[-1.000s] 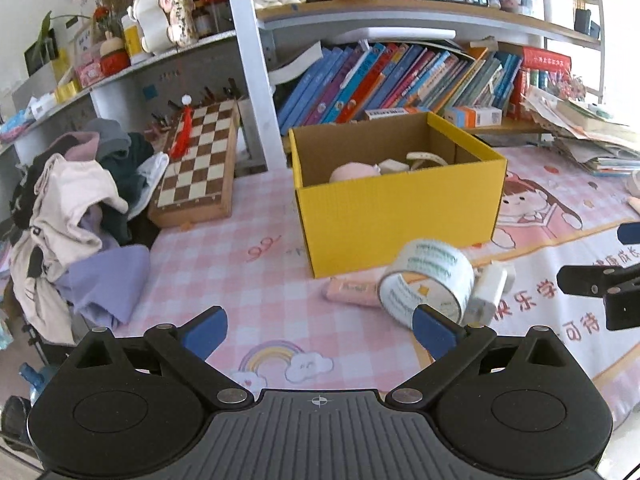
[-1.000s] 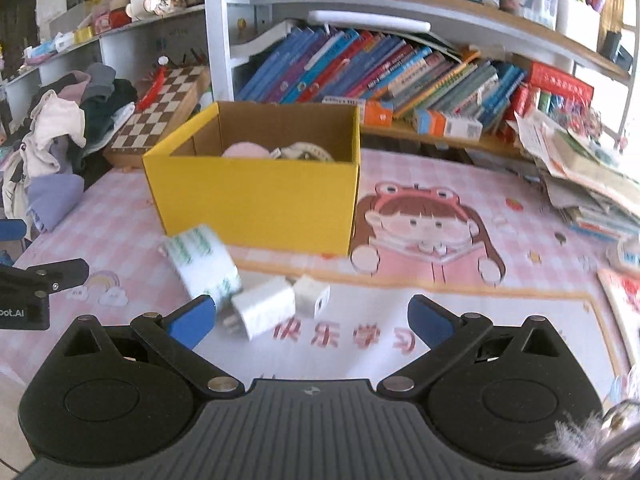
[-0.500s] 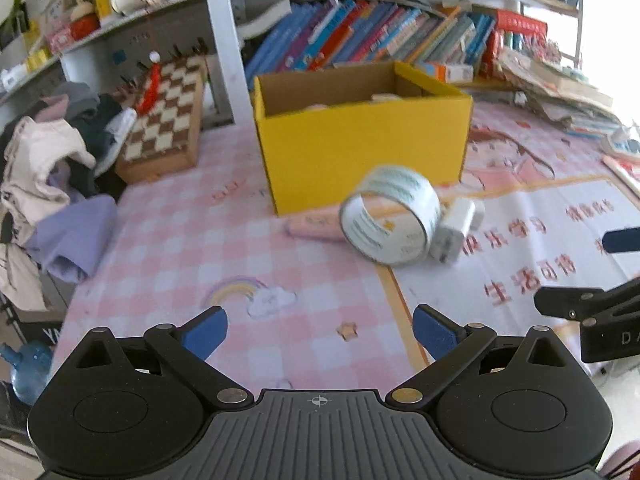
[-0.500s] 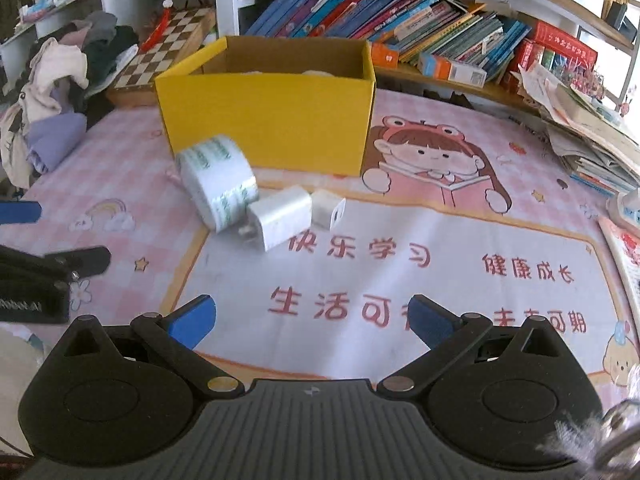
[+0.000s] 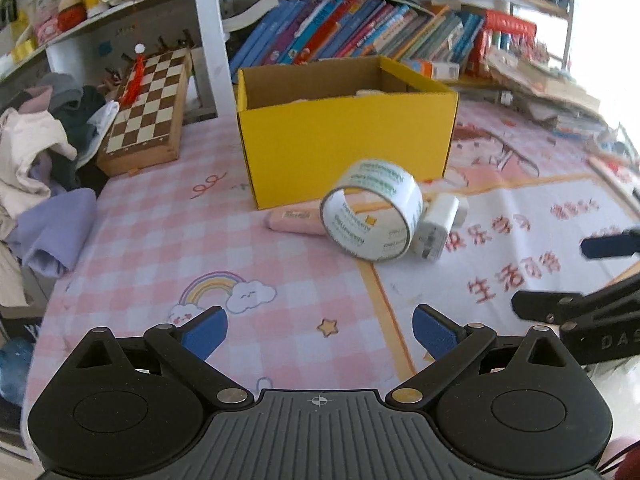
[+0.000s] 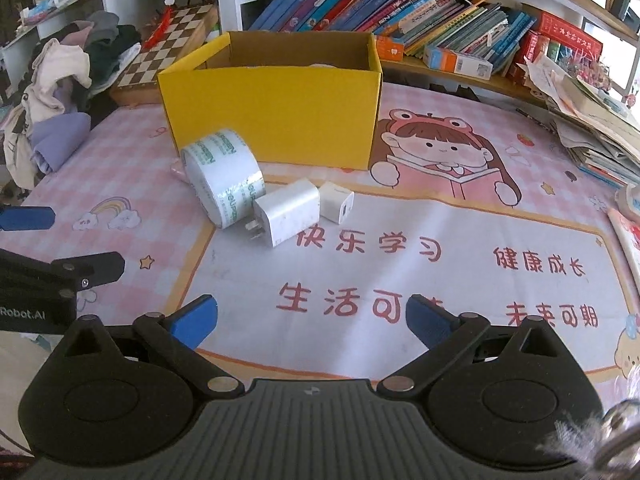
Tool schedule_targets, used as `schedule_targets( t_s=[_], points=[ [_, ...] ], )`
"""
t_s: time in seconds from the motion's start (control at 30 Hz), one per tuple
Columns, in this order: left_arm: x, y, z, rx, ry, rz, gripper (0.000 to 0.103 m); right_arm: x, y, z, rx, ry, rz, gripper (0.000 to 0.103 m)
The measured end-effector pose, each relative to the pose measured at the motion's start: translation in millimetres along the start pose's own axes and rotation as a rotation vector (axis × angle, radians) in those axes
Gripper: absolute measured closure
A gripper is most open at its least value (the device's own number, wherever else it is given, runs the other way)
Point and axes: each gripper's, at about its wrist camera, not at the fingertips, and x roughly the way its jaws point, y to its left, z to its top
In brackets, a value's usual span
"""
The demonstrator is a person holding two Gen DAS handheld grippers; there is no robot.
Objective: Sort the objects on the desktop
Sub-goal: 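Grasp the small white cube charger with the right tool while the left tool grasps the clear tape roll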
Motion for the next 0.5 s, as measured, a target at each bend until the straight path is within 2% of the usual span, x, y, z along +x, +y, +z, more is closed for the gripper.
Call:
schedule_targets(
  t_s=[0.1,0.17,0.3,0.5],
  points=[
    [2.7,-1.3,3.1,-0.009,-0.011,-0.019,0.003,1.6,-1.7,2.3,-0.005,-0.006,0.010,0.003],
    [4.8,-3.1,5.4,-0.018,-0.017,-0.033,0.003,3.2,-3.0,2.9,-0.010,-0.006,0.021,0.009],
    [10.5,-4.8,11.3,-0.049,-0.028,-0.068,0.003,9.7,-4.0,5.4,-0.026,0.005,0.041,0.012],
    [22.2,-3.4,26.6,-0.084,-0.028,-0.065,0.003,20.4,-8.6,13.4,-0.041,0.019,0.068,0.015]
  ],
)
